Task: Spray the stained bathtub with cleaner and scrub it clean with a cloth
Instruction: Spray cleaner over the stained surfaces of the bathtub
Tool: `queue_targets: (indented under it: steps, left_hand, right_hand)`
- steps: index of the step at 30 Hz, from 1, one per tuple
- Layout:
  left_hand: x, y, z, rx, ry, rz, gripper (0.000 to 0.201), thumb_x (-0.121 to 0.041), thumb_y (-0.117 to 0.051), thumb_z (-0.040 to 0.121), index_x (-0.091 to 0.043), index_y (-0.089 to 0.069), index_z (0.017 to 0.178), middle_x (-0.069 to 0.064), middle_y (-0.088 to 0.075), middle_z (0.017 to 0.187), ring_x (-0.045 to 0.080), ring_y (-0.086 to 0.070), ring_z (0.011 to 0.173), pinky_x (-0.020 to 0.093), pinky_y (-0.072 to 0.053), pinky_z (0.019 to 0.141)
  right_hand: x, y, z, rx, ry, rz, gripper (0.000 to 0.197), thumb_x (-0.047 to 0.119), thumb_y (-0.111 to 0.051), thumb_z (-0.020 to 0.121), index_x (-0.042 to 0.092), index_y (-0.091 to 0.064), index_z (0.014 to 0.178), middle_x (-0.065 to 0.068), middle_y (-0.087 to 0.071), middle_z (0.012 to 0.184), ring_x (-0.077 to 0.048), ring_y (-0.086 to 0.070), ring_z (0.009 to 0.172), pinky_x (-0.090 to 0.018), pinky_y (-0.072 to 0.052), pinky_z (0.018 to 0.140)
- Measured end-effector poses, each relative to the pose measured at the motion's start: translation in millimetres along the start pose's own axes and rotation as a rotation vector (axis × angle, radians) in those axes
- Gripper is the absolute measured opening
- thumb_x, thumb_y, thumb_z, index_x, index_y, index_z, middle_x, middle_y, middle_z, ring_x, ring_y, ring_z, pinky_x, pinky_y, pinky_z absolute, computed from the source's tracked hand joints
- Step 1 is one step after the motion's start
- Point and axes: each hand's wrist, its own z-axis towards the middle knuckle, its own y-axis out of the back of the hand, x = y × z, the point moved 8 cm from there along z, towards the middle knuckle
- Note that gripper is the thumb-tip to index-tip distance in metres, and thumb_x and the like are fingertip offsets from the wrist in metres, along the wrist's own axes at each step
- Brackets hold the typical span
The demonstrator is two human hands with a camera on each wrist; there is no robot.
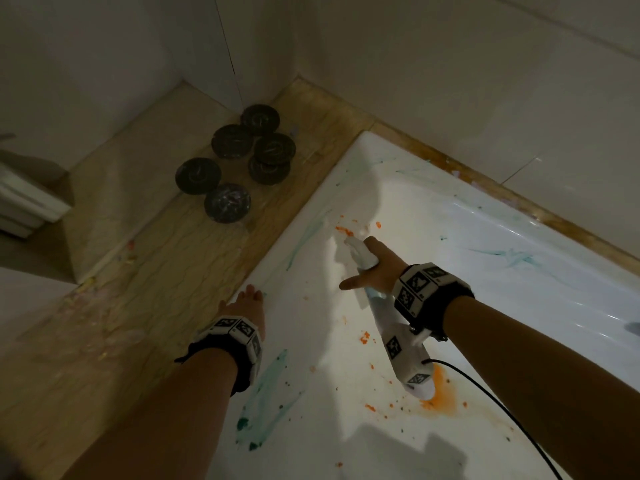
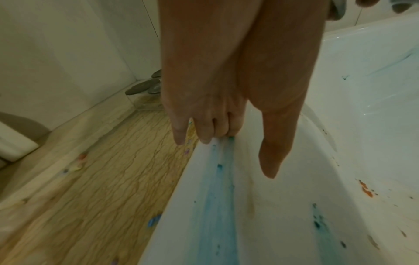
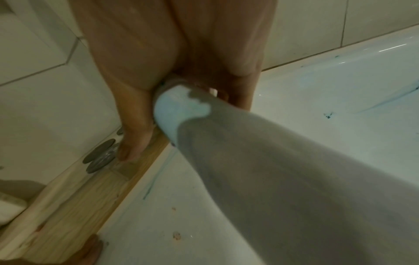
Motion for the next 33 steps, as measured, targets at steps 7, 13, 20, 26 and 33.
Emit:
queue_targets:
  steps: [7, 13, 20, 26, 33]
  left_hand:
    - [0, -1, 2, 0.0, 0.001, 0.009, 0.075, -0.03, -0.037, 0.098, -0.009, 0.013, 0.149, 0.008, 0.016, 0.157, 0.022, 0.003, 0.147, 0.042, -0.006, 0.119]
    - [-1, 1, -1, 0.007, 0.004, 0.01, 0.073, -0.029, -0.036, 0.098, -0.008, 0.012, 0.149, 0.009, 0.015, 0.157, 0.022, 0.002, 0.147, 0.043, -0.006, 0.119]
    - [0, -2, 5, 0.014, 0.015, 0.032, 0.075, -0.032, -0.036, 0.097, -0.008, 0.013, 0.149, 0.009, 0.015, 0.157, 0.023, 0.003, 0.146, 0.043, -0.006, 0.119]
    - [-1, -7, 8, -0.009, -0.013, 0.055, 0.078, -0.032, -0.039, 0.097, -0.008, 0.014, 0.149, 0.009, 0.016, 0.157, 0.022, 0.005, 0.146, 0.043, -0.006, 0.119]
    - [22, -35, -24, -0.365, -0.144, -0.229, 0.073, -0.026, -0.038, 0.099, -0.018, 0.015, 0.148, -0.001, 0.014, 0.158, 0.011, 0.002, 0.146, 0.032, -0.002, 0.119]
  right_hand:
    - [-2, -2, -4, -0.014, 0.005, 0.009, 0.076, 0.038, -0.078, 0.07, 0.015, -0.039, 0.131, -0.001, -0.047, 0.105, -0.024, -0.048, 0.104, -0.033, -0.04, 0.09]
    - [-5, -3, -6, -0.024, -0.022, 0.039, 0.072, 0.037, -0.077, 0.073, 0.009, -0.042, 0.129, -0.004, -0.049, 0.113, -0.021, -0.047, 0.105, -0.033, -0.039, 0.093]
    - [-4, -13, -8, 0.015, -0.02, 0.04, 0.069, 0.037, -0.078, 0.072, 0.01, -0.045, 0.128, -0.007, -0.053, 0.124, -0.026, -0.049, 0.115, -0.034, -0.039, 0.098]
    - [3, -23, -12, -0.002, 0.115, 0.058, 0.06, 0.037, -0.079, 0.07, 0.013, -0.045, 0.112, -0.003, -0.049, 0.105, -0.021, -0.048, 0.098, -0.031, -0.037, 0.087]
    - [18, -45, -29, 0.033, 0.168, 0.036, 0.059, 0.037, -0.082, 0.066, 0.018, -0.039, 0.101, -0.001, -0.042, 0.099, -0.019, -0.044, 0.085, -0.032, -0.039, 0.079]
